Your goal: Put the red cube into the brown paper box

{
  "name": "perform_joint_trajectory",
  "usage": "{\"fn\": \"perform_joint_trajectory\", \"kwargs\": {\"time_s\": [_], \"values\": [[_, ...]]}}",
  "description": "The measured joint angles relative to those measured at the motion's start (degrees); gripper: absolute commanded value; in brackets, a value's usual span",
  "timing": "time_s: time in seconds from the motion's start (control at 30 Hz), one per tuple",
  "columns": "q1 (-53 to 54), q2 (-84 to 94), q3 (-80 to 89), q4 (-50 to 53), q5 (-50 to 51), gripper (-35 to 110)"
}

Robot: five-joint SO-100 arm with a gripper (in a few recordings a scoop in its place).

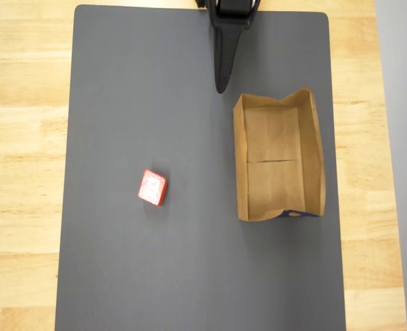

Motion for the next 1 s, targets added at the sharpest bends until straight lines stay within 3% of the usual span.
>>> {"fn": "perform_joint_trajectory", "kwargs": {"time_s": [1.0], "values": [[1.1, -0.9, 0.8, -1.3, 0.6, 6]]}}
